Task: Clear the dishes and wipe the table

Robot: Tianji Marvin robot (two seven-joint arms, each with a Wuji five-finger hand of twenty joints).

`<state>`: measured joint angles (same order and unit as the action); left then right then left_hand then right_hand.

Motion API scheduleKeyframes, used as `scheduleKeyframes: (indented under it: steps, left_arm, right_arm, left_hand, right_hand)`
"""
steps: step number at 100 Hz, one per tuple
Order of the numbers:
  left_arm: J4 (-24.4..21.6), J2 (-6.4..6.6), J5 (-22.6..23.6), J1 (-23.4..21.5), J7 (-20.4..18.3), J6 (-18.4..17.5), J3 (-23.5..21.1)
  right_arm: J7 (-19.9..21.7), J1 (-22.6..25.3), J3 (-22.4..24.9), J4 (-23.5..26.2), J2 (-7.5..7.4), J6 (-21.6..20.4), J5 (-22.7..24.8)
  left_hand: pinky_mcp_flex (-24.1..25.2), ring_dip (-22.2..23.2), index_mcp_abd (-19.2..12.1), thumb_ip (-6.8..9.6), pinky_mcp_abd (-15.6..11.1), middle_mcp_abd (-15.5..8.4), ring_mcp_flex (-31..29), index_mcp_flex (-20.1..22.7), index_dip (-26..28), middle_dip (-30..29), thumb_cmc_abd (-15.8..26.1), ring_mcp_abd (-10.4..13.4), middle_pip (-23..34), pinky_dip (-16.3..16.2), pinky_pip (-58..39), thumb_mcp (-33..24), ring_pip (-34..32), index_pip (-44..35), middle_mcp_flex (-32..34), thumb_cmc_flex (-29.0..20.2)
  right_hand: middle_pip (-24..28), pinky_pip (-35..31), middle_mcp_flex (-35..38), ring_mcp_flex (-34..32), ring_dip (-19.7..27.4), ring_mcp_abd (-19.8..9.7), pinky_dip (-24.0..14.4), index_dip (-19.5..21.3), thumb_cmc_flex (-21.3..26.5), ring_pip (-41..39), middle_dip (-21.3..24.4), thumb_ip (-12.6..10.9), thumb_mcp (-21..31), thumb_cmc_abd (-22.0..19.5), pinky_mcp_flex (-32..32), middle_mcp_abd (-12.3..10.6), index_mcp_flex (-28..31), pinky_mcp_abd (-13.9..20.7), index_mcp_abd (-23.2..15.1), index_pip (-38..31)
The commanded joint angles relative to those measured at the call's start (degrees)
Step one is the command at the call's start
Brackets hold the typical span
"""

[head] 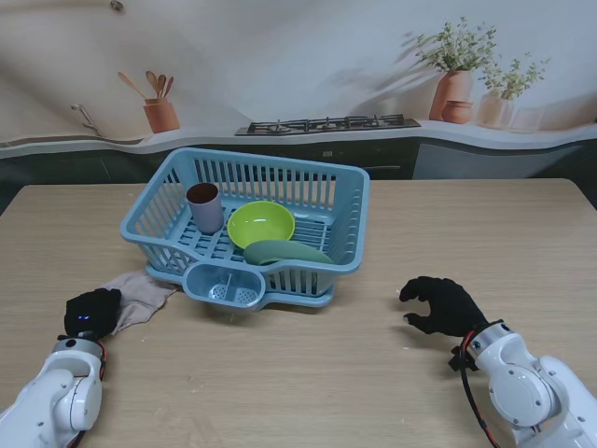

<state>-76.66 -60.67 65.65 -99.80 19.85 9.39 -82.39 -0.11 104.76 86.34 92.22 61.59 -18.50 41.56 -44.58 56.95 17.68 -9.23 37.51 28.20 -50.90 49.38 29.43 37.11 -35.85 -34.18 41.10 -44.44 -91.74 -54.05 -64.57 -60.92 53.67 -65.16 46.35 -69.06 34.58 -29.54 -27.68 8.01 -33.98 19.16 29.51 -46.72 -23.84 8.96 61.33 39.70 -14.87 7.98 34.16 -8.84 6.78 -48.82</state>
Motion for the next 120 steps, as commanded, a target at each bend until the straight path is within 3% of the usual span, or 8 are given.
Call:
scheduleKeyframes:
  steps: [1, 19, 35, 55, 86, 103, 120]
  left_arm:
    - [1.5, -0.07, -0.8, 2.3, -1.4, -0.5, 1.0]
    - [4.9, -0.15, -3.0, 7.2, -2.3, 0.5, 4.3]
    - [5.0, -0.17, -3.3, 7.3, -3.0, 2.2, 5.2]
    - [2.1, -0.70, -3.4, 2.9, -1.8, 4.5, 3.5]
    - [-5.8, -1.30, -0.1, -8.7, 0.6, 7.8, -1.7]
    - [-7.6, -1.35, 1.1, -12.9, 2.4, 5.2, -4.5]
    - [-6.4, -1.17, 1.5, -13.3, 4.8, 1.3, -5.8]
  right_arm:
    - [0.5, 0.0, -0.1, 0.0, 0.07, -0.3, 0.4]
    - [0.4, -0.1, 0.1, -0.1, 0.06, -0.5, 0.6]
    - [0.2, -0.1, 0.4, -0.2, 0.06, -1.0, 0.8]
    - [0.0, -0.1, 0.4, -0.7, 0.11, -1.2, 0.6]
    - [0.3, 0.0, 0.6, -0.8, 0.10, -1.5, 0.1]
    - [0.5, 0.0, 0.5, -0.7, 0.07, -1.5, 0.0]
    - [0.5, -0.2, 0.4, -0.8, 0.04, -1.5, 0.1]
  left_hand:
    - [-1.3, -0.1, -1.3, -0.11, -0.5, 0.7, 0.2, 0.0, -2.8, -0.6, 0.8, -3.3, 0.6, -1.1, -2.9, 1.7, -1.4, 3.8, 0.2, -1.0]
    - [-1.3, -0.2, -1.2, -0.11, -0.6, 0.8, 0.2, 0.0, -2.9, -0.6, 0.8, -3.3, 0.6, -1.0, -2.9, 1.7, -1.4, 3.7, 0.2, -0.9]
    - [-1.3, -0.3, -1.0, -0.11, -0.7, 1.0, 0.1, 0.0, -3.1, -0.6, 0.8, -3.3, 0.6, -0.9, -2.9, 1.7, -1.5, 3.8, 0.2, -0.9]
    - [-1.6, -0.3, -0.7, -0.12, -0.5, 1.3, 0.2, 0.0, -3.2, -0.6, 0.8, -3.8, 0.5, -0.8, -2.9, 1.7, -1.4, 3.9, 0.2, -1.0]
    - [-1.6, -0.2, -0.2, -0.14, 0.0, 1.7, 0.3, 0.2, -3.4, -0.7, 0.8, -4.3, 0.4, -0.8, -3.0, 1.7, -1.5, 4.1, 0.2, -1.0]
    - [-0.8, -0.2, -1.2, -0.11, 0.4, 0.9, 0.6, 1.2, -3.2, -1.0, 0.2, -4.6, 0.1, -1.0, -2.8, 1.6, -1.3, 4.1, 0.7, -0.9]
    - [0.0, -0.6, -2.6, 0.04, 0.5, -0.2, 0.5, 2.7, -3.2, -1.4, -0.6, -4.2, -0.6, -1.1, -1.8, 1.3, -0.5, 4.7, 1.8, -0.7]
  right_hand:
    - [-0.2, -0.3, 0.7, -0.3, 0.3, 0.5, 0.5, -0.3, 0.4, 0.6, 0.8, -1.3, 1.3, -0.5, 0.5, 0.3, 0.4, -0.6, 0.0, 0.3]
    - [-0.2, -0.3, 0.7, -0.3, 0.3, 0.5, 0.5, -0.3, 0.4, 0.6, 0.8, -1.3, 1.3, -0.4, 0.5, 0.2, 0.4, -0.7, 0.0, 0.3]
    - [-0.1, -0.3, 0.8, -0.4, 0.3, 0.5, 0.5, -0.3, 0.4, 0.6, 0.8, -1.3, 1.3, -0.5, 0.5, 0.2, 0.4, -0.7, 0.1, 0.3]
    - [-0.1, -0.3, 0.8, -0.3, 0.3, 0.5, 0.5, -0.3, 0.4, 0.5, 0.8, -1.3, 1.3, -0.5, 0.5, 0.2, 0.5, -0.7, 0.0, 0.3]
    - [-0.1, -0.3, 0.7, -0.3, 0.3, 0.5, 0.5, -0.3, 0.4, 0.6, 0.8, -1.3, 1.3, -0.4, 0.6, 0.2, 0.4, -0.7, 0.0, 0.3]
    - [-0.1, -0.4, 0.7, -0.3, 0.3, 0.5, 0.5, -0.3, 0.4, 0.6, 0.8, -1.3, 1.3, -0.5, 0.5, 0.3, 0.4, -0.8, 0.1, 0.3]
    - [-0.1, -0.3, 0.7, -0.3, 0.3, 0.5, 0.5, -0.3, 0.4, 0.5, 0.8, -1.3, 1.3, -0.5, 0.6, 0.3, 0.4, -0.7, 0.0, 0.3]
